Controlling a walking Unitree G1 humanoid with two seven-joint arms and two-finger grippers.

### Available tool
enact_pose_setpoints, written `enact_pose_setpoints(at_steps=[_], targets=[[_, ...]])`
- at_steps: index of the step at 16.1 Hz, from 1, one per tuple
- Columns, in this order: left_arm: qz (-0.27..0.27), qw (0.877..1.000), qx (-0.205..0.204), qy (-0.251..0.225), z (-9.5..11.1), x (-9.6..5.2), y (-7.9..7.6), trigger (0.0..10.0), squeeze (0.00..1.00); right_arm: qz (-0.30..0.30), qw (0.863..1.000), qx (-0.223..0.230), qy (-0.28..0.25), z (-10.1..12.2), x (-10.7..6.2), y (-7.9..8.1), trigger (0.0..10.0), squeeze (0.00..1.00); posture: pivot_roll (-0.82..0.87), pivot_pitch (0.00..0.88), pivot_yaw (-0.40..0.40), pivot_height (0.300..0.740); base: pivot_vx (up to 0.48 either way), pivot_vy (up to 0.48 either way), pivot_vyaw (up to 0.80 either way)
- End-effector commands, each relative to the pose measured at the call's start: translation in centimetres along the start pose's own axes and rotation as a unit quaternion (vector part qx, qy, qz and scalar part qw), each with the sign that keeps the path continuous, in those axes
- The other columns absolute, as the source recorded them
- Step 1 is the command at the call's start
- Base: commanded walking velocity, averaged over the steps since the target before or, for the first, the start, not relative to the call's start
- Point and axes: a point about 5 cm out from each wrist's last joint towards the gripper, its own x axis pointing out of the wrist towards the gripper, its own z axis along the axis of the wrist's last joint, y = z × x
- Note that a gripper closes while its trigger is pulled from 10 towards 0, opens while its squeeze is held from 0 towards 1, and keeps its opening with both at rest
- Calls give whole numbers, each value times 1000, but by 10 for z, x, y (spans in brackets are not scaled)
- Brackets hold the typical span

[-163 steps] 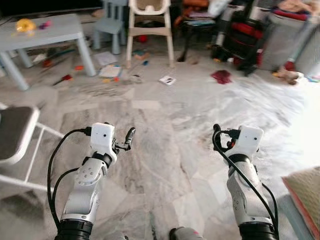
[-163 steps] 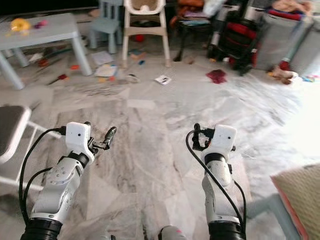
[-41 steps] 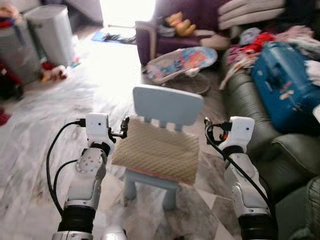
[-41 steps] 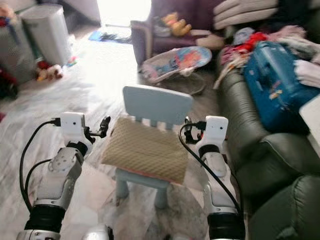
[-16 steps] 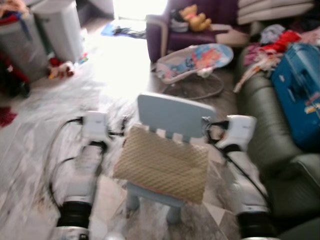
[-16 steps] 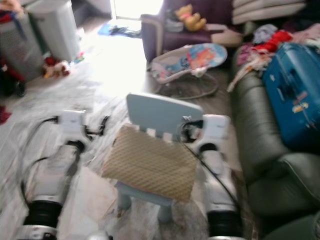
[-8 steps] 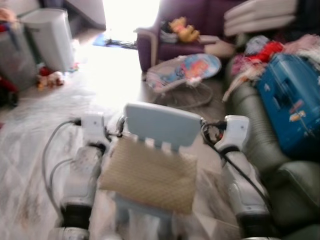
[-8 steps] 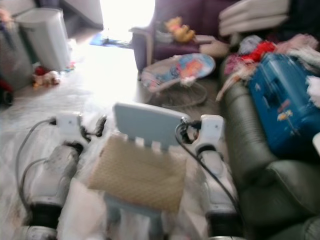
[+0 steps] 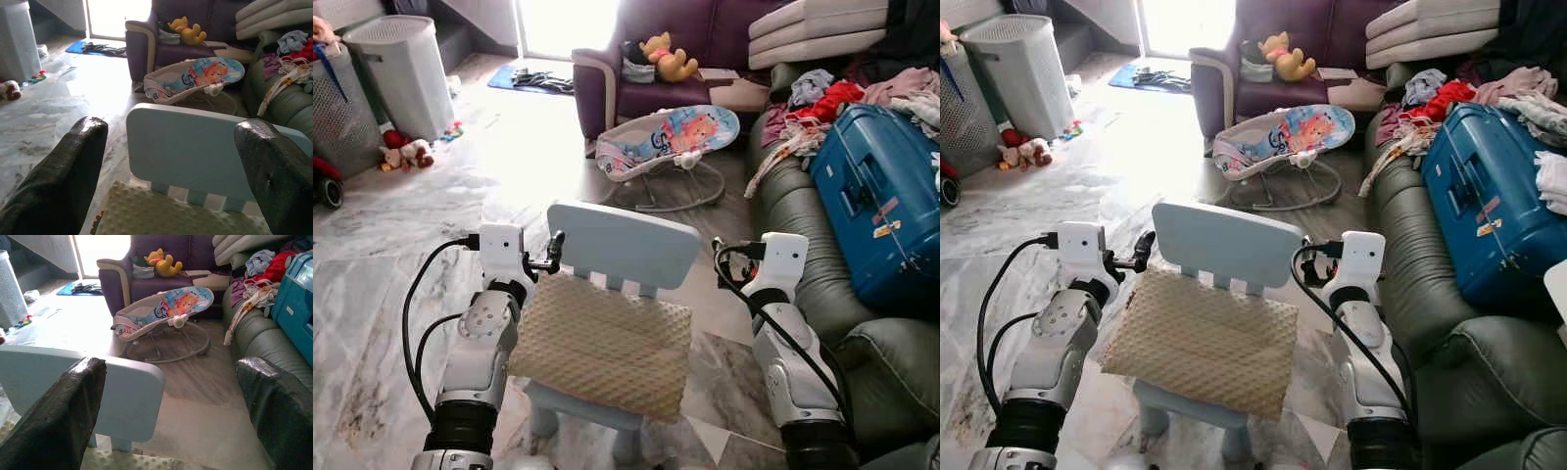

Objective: Move the pillow to the sofa

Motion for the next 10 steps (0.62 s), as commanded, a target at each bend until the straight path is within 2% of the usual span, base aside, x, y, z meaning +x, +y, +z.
enact_pose_setpoints(at_steps=[1,2,5,9,10], targets=[[-2,1000,3,2,3,0,-1,10000,0,2,1000,5,-10,7,-1,2,10000,0,-46,0,-35,740,0,0,0],[-4,1000,4,2,3,0,-1,10000,0,1,1000,6,-8,7,-1,2,10000,0,-46,0,-34,740,0,0,0],[-10,1000,4,-1,4,0,0,10000,0,2,1000,9,-7,6,-2,5,10000,0,-50,3,-30,740,0,480,-758],[-16,1000,2,5,4,2,-3,10000,0,-7,1000,7,-10,8,-2,-1,10000,0,-51,7,-20,740,0,480,0],[-18,1000,6,3,4,2,-4,10000,0,-8,1000,7,-10,8,-2,-1,10000,0,-51,7,-20,740,0,0,0]])
